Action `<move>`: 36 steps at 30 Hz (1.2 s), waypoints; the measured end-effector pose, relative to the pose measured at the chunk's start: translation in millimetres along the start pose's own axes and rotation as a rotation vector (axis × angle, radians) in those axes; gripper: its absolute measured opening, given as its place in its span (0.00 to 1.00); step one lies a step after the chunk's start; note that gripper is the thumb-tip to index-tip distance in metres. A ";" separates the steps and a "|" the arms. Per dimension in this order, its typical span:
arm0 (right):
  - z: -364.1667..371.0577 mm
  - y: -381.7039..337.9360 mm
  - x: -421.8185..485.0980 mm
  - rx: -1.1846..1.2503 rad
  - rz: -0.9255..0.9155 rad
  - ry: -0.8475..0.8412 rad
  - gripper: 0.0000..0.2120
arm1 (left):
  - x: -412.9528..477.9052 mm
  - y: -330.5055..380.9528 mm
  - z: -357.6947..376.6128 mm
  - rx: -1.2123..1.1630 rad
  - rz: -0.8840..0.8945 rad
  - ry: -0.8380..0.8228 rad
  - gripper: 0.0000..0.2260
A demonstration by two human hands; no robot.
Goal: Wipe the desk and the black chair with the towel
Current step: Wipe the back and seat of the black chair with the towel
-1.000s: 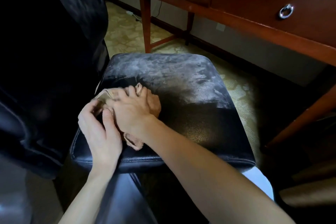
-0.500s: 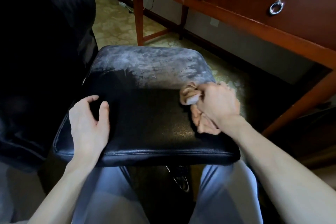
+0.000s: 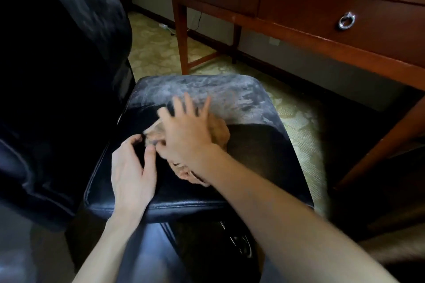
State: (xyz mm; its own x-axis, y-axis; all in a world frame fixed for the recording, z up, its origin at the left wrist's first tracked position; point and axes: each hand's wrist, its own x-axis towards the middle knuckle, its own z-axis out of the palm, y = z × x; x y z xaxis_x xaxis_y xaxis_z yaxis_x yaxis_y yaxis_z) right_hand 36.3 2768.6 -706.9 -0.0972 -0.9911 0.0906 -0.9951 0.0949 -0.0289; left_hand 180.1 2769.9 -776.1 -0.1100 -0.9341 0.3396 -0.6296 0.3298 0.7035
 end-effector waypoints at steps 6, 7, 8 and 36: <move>34.3 15.5 7.5 -0.022 -0.032 -0.053 0.25 | 1.6 -3.4 -2.7 -0.003 -0.021 -0.016 0.18; 35.0 28.4 3.8 -0.023 -0.030 -0.014 0.23 | 2.9 -5.5 -3.3 -0.006 -0.040 -0.018 0.17; 34.6 44.5 -2.7 -0.040 -0.009 0.026 0.23 | 3.8 -6.7 -3.4 -0.009 -0.051 -0.019 0.17; -20.9 132.1 -31.7 0.355 0.370 0.278 0.25 | -4.9 7.2 5.5 0.126 -0.024 -0.064 0.24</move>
State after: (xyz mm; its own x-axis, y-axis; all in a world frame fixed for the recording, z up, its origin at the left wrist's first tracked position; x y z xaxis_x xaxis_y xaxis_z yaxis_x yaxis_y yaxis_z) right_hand -92.5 2814.5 -692.8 -0.4864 -0.8317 0.2679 -0.8310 0.3456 -0.4360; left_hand 171.9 2776.1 -776.1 -0.1402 -0.9498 0.2798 -0.7238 0.2911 0.6256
